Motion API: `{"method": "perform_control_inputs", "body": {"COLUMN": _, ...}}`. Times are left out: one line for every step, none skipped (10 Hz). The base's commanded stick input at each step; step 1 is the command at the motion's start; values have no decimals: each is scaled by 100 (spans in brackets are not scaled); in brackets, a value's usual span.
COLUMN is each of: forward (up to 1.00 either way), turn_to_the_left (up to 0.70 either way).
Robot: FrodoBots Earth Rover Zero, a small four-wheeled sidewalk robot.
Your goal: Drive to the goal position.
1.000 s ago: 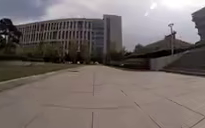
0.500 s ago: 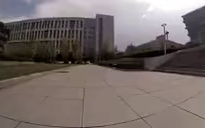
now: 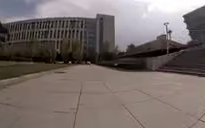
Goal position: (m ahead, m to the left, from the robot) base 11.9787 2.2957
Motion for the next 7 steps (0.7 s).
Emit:
{"method": "perform_control_inputs", "body": {"forward": 100, "turn_to_the_left": 0}}
{"method": "perform_control_inputs", "body": {"forward": 100, "turn_to_the_left": 0}}
{"method": "perform_control_inputs", "body": {"forward": 100, "turn_to_the_left": 0}}
{"method": "perform_control_inputs", "body": {"forward": 100, "turn_to_the_left": 0}}
{"method": "perform_control_inputs", "body": {"forward": 100, "turn_to_the_left": 0}}
{"method": "perform_control_inputs", "body": {"forward": 100, "turn_to_the_left": 0}}
{"method": "perform_control_inputs", "body": {"forward": 100, "turn_to_the_left": 0}}
